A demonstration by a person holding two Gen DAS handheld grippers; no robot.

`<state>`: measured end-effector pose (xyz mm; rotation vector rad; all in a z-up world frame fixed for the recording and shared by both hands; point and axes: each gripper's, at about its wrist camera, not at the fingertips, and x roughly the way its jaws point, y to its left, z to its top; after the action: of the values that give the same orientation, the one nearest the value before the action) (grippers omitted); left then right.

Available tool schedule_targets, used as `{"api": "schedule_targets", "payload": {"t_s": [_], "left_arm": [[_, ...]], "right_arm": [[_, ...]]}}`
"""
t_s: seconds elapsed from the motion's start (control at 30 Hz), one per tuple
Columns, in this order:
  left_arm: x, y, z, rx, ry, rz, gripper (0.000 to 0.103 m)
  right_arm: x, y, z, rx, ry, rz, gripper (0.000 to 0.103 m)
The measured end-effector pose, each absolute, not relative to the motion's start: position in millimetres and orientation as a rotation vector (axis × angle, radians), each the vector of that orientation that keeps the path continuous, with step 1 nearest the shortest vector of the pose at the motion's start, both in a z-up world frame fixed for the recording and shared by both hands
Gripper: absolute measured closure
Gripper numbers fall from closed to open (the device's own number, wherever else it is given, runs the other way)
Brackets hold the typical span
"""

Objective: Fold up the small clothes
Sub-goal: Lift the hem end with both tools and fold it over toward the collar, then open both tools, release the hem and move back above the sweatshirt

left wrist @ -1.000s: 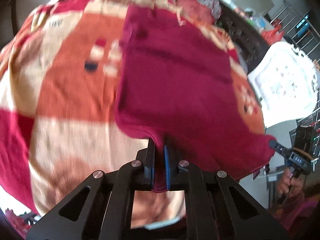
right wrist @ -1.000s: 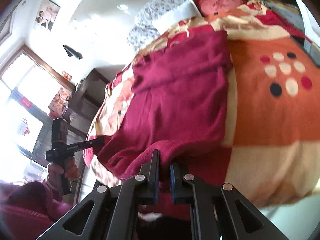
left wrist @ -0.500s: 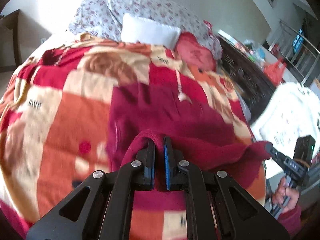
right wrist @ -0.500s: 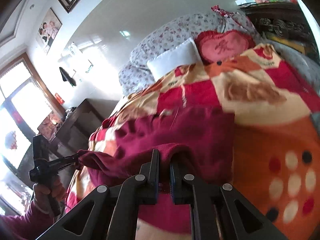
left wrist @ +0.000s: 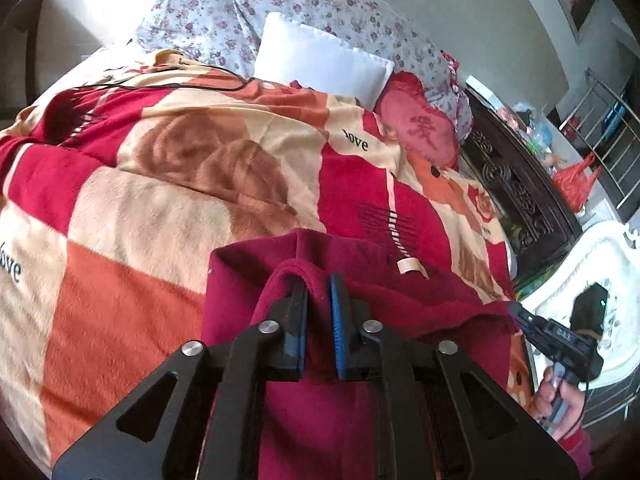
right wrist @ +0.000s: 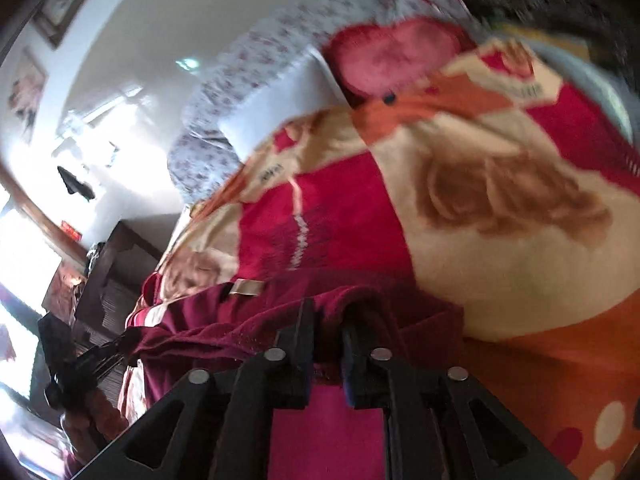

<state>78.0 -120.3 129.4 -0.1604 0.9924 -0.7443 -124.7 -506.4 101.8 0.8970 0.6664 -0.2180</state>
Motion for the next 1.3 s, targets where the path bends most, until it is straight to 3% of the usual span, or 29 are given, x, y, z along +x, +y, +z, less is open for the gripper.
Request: {"api": "schedule_targets", "payload": {"t_s": [0.07,0.13,0.17,0.2,0.23,0.4,0.73,1.3], "left_arm": [[79.1,-122.2,130.1,-0.134,1.004,-0.751,0.077],[81.8,-118.3,133.3,-0.136,0.991,-0.746,0.057],[82.9,-114.5,136.2,-0.144,0.970,-0.726,0.038],[84.6,-109.6,139.9,-0.165,0.946,-0.709,0.032],[85.9,-104.9,142.3,-0.192,0.933,-0.707,0.032],[87.8,-98.9,147.0,-0.230,0.947,-0.718,0.032],[72.3,-131.7,136.5,-0.050,0.927,-0.656,0.032],[123.7,-153.6,88.3,-0.021,0.993,-0.480,0.032]], "right_arm": [[-124.5,-508.0,102.3,0.887,0.672,-0.212,0.090],[-130.2,-508.4,108.8,0.882,0.643,-0.193,0.085],[-132.6,-508.2,112.2,0.882,0.624,-0.187,0.081],[-135.0,-508.4,116.4,0.876,0.602,-0.191,0.066],[-138.0,-508.7,122.6,0.857,0.574,-0.214,0.059],[-140.5,-508.3,137.0,0.873,0.547,-0.204,0.059],[-118.9,-473.6,141.4,0.699,0.600,-0.184,0.059],[-53.1,-483.1,87.9,0.588,0.747,-0.281,0.059]]}}
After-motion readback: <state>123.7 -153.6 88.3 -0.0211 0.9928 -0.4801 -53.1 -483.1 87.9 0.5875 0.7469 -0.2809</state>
